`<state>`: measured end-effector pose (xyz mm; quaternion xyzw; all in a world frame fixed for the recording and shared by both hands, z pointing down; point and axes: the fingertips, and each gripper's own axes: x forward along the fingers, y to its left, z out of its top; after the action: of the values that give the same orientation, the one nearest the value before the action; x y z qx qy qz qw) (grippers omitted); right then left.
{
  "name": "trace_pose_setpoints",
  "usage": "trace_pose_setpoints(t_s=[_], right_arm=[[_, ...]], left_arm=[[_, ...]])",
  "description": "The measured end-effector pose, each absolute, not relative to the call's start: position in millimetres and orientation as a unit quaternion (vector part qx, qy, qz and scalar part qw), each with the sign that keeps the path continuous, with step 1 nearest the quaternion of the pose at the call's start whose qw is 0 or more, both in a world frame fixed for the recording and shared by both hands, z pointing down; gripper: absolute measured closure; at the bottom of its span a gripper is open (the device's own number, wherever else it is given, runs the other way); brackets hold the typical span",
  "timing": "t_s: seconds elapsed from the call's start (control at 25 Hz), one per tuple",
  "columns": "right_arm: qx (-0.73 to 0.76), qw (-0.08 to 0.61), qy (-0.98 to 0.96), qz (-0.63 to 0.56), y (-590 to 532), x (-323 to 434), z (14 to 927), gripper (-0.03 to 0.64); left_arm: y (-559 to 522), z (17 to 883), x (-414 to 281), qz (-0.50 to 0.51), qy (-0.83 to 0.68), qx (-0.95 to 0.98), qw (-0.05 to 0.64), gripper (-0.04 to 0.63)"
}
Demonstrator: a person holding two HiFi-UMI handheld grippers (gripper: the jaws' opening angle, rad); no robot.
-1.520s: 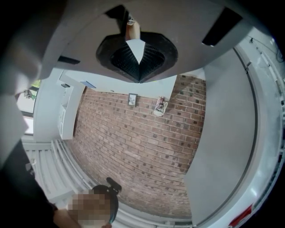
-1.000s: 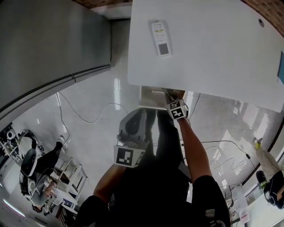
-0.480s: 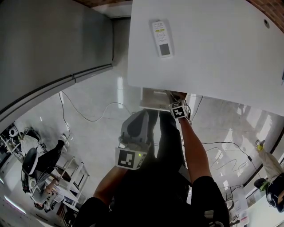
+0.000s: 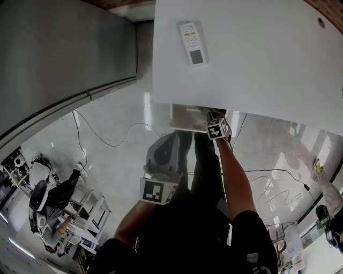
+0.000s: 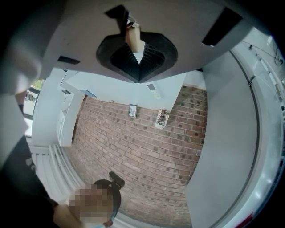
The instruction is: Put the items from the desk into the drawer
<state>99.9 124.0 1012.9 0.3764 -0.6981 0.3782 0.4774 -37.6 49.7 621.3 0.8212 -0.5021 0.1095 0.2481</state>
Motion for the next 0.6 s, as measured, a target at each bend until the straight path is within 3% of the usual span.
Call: trace_pose_setpoints(t_s=[0.6], right_arm=[[0.424,0.441,-0.691,0.384,120.3,114.5,955.6,0.586]], left_arm=[[48.8,587.1,-36.0,0.086,-0.507,0.827,0.227,0.595]])
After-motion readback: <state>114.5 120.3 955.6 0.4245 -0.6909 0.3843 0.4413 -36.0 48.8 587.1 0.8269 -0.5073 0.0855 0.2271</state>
